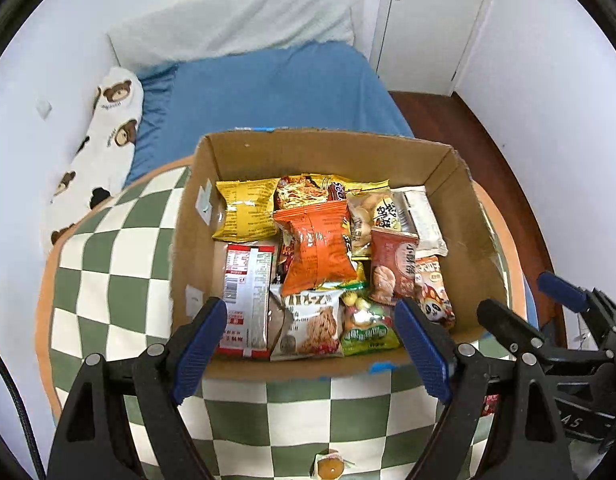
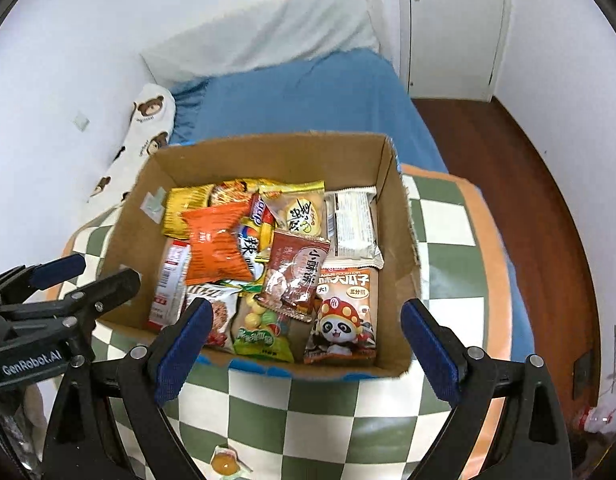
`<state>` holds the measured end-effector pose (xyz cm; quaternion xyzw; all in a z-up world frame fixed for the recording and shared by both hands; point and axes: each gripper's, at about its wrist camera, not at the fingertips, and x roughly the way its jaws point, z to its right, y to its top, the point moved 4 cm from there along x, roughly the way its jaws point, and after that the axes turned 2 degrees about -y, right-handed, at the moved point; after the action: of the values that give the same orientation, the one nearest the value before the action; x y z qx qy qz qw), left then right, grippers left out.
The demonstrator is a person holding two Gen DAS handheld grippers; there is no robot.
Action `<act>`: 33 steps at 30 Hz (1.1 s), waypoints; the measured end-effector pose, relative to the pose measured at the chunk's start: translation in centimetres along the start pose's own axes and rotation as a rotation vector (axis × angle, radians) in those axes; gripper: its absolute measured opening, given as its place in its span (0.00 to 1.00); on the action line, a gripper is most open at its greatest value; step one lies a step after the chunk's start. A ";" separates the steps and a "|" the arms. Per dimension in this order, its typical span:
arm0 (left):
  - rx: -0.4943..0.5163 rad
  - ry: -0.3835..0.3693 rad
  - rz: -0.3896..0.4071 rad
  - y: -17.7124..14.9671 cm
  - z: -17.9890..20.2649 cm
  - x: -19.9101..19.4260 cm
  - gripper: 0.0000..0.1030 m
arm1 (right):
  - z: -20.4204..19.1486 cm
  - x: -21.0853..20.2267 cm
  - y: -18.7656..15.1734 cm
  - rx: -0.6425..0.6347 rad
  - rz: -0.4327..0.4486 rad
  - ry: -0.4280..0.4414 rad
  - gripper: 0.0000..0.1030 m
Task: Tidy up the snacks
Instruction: 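Carry both bags into the box and open both tools, then grasp the wrapped yellow candy with left tool while right tool grasps the red triangle bag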
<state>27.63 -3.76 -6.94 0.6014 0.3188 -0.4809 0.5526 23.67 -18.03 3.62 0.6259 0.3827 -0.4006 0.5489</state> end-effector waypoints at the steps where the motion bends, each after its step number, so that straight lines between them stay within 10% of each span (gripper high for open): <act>1: 0.000 -0.002 0.012 -0.4 0.2 -0.7 0.83 | -0.1 -0.7 -0.2 -0.004 0.012 -0.001 0.94; 19: 0.003 0.054 0.242 -6.4 1.3 -11.3 0.83 | -0.9 -12.4 -4.6 -0.013 0.198 0.004 0.94; 33: -0.085 0.051 0.005 -13.6 0.7 -4.6 0.83 | 7.2 -8.4 -11.6 0.183 0.012 -0.012 0.94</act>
<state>13.47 -1.22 -7.46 0.5902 0.3515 -0.4500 0.5706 9.17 -24.32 6.38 0.6733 0.3377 -0.4342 0.4941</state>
